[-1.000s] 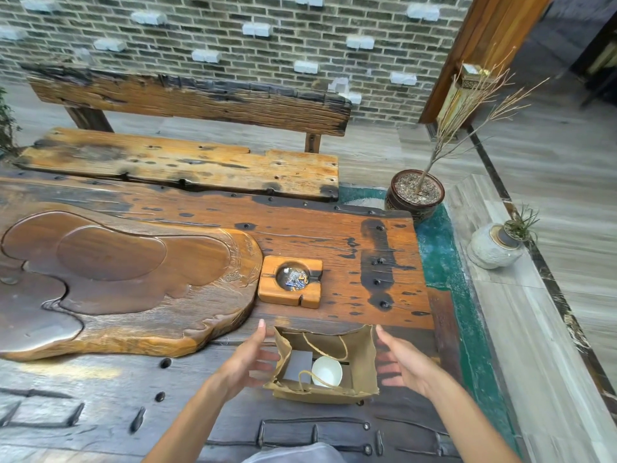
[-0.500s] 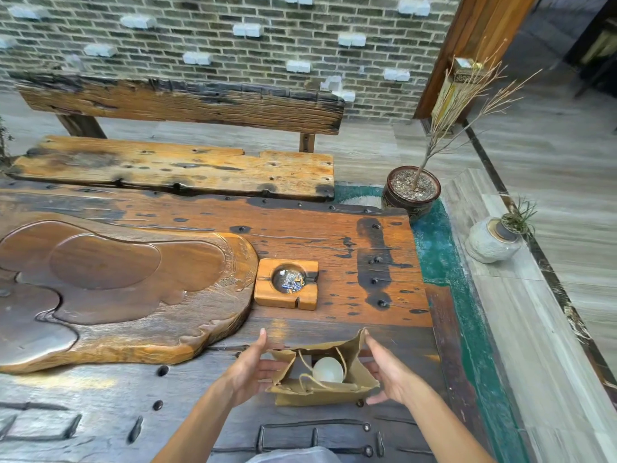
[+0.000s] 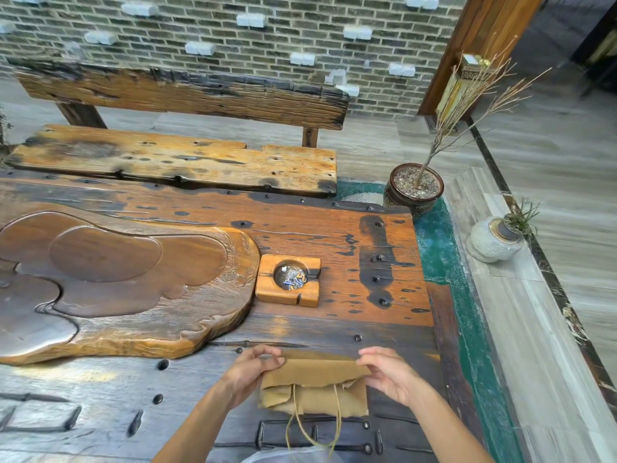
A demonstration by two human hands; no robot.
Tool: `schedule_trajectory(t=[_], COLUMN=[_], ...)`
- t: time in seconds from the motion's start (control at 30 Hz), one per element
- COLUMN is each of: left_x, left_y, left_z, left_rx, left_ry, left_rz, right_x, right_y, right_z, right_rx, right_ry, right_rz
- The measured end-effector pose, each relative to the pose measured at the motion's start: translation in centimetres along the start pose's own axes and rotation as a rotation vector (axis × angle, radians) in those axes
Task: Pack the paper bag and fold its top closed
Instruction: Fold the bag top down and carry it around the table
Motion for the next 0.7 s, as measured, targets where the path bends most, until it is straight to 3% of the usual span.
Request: schedule_trajectory(t=[0.2, 0.33, 0.5, 0.7], left_x=[0.4, 0.3, -0.3, 1.3], left_y=[-0.5, -0.8, -1.4, -4.0], left_z=[1.1, 1.2, 0.6, 1.0], left_rx=[-0.093, -0.133, -0.118, -0.099], left_ry=[-0.183, -0.299, -0.468, -0.712], left_rz=[-0.137, -0.203, -0.256, -0.268], right_x=[-0.3, 0.1, 1.4, 1.5], right_y=[-0.2, -0.2, -0.2, 0.0], right_z=[-0.4, -0.7, -1.3, -3.4], right_rx=[0.006, -0.067, -0.114, -0.040], right_ry=[0.147, 0.397, 0.685, 0.897], right_rz=[0.077, 0.139, 0.365, 0.480])
Point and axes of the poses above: each hand's wrist, its own y-axis away from the middle knuckle, its own z-axis out of the back of the hand, x = y × z, the point moved 5 cm from there along -y, towards the middle knuckle, and after that the axes turned 6 degrees about -x, right-handed, at the moved point
